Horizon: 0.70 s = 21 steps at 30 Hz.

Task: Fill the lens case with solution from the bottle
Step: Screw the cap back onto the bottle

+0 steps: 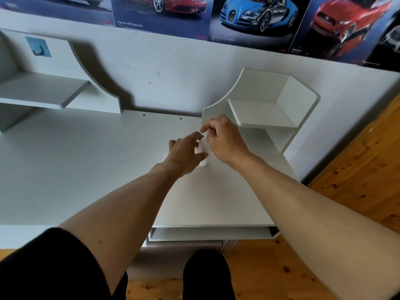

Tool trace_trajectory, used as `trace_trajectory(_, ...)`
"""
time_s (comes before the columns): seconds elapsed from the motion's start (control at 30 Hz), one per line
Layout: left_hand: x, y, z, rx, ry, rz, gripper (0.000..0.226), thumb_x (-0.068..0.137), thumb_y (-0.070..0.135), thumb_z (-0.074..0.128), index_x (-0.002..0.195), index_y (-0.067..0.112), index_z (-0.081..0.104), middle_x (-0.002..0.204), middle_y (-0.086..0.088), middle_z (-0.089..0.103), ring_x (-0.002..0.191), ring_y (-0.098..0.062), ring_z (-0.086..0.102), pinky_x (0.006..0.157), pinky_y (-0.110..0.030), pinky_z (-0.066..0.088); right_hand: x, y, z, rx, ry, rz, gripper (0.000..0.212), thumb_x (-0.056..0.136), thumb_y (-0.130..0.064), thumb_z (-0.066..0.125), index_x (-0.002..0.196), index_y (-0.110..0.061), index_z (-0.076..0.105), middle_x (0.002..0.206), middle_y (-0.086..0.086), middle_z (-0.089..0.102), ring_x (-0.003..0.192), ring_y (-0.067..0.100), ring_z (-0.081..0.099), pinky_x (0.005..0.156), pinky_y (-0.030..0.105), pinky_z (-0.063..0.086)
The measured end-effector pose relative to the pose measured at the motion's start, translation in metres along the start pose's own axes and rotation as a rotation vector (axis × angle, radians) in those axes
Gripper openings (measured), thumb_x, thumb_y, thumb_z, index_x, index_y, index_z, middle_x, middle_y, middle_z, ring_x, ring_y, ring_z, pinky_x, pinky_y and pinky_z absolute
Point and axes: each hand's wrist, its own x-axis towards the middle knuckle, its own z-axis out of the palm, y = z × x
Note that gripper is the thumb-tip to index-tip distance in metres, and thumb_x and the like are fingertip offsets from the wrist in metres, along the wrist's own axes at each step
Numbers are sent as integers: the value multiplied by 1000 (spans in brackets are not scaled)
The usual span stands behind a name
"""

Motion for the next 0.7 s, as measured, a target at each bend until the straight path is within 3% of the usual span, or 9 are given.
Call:
trace_trajectory(0.23, -1, 0, 0, 5, 20, 11, 49, 85, 28, 66, 132, 23, 52, 121, -1, 69, 118, -22, 60, 92, -33, 23, 12, 3, -7, -124, -7, -19, 14, 88, -19, 61, 90, -9, 71, 95, 9, 69, 86, 20, 62, 71, 22, 40)
trace_trajectory(0.4, -1, 1, -1, 5, 11, 9, 46, 84, 30, 67, 129, 23, 56, 118, 0, 71, 117, -21, 60, 91, -32, 23, 19, 5, -10, -256, -58, 64, 38, 87, -44, 58, 63, -14, 55, 73, 9, 64, 69, 24, 53, 63, 27, 34)
trace_trajectory(0.47, -1, 1, -1, 10, 14, 4, 47, 85, 31, 67, 130, 24, 56, 119, 0, 71, 117, -20, 60, 91, -32, 23, 22, 5, -9, -276, -109, 158, 50, 91, -55, 42, 71, -11, 58, 79, 11, 61, 75, 28, 53, 66, 30, 35)
trace_trajectory(0.57, 0, 2, -2, 11, 5, 4, 47, 84, 31, 68, 130, 26, 57, 118, 1, 71, 116, -19, 61, 91, -32, 23, 26, 1, -10, -233, -116, 205, 50, 92, -49, 33, 96, -10, 64, 100, 15, 64, 87, 30, 53, 72, 33, 37)
trace_trajectory(0.7, 1, 2, -2, 20, -1, -17, 47, 84, 31, 67, 129, 27, 57, 118, 2, 71, 116, -20, 60, 91, -31, 23, 26, -4, -14, -284, -147, 93, 25, 87, -36, 41, 76, -22, 58, 82, 4, 58, 83, 31, 56, 67, 31, 34)
